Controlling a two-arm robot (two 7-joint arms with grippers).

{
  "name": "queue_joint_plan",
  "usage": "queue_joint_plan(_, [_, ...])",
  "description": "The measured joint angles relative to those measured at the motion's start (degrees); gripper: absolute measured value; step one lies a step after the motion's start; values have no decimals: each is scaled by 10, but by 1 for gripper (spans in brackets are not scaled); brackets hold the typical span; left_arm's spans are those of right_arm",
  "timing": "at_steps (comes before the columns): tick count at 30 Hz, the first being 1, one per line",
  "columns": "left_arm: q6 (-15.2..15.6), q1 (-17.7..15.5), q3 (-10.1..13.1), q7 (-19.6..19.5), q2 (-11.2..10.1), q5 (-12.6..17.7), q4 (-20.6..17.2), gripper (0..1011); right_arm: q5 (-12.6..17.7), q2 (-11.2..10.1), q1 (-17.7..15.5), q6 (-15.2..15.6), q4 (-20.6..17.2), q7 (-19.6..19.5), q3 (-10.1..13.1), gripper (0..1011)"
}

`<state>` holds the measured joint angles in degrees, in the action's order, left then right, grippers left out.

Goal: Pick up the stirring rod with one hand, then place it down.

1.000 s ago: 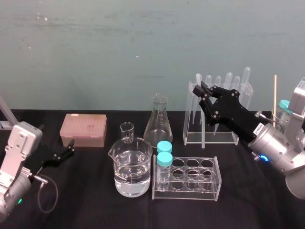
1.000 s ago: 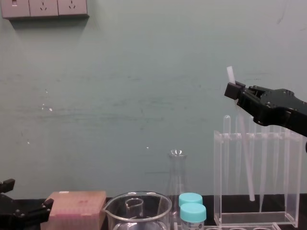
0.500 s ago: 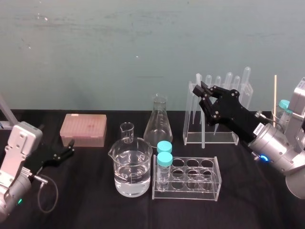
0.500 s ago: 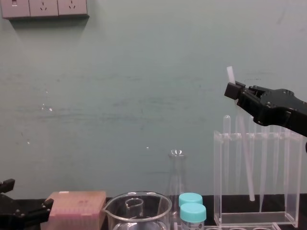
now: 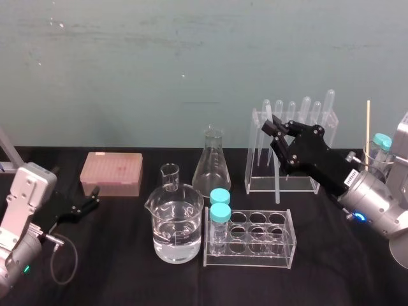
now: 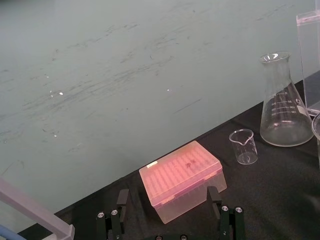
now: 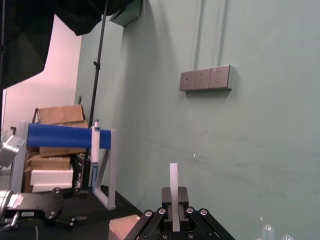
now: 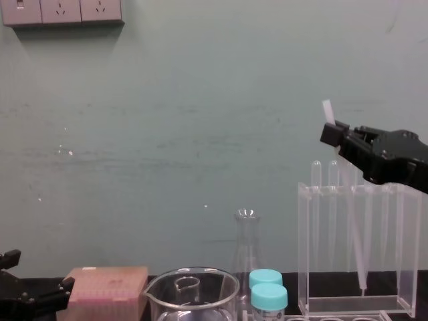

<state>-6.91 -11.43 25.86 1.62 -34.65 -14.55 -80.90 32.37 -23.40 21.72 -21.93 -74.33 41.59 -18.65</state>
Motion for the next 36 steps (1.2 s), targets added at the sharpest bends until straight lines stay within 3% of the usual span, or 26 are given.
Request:
queue_joint_plan(9, [0,0,0,0,0,0,0,1000,-1,-3,0,-5,18,17,-5,67])
queue_joint_plan(36, [0,0,0,0,0,0,0,1000,-7,13,32,-12,119,61,-34,67])
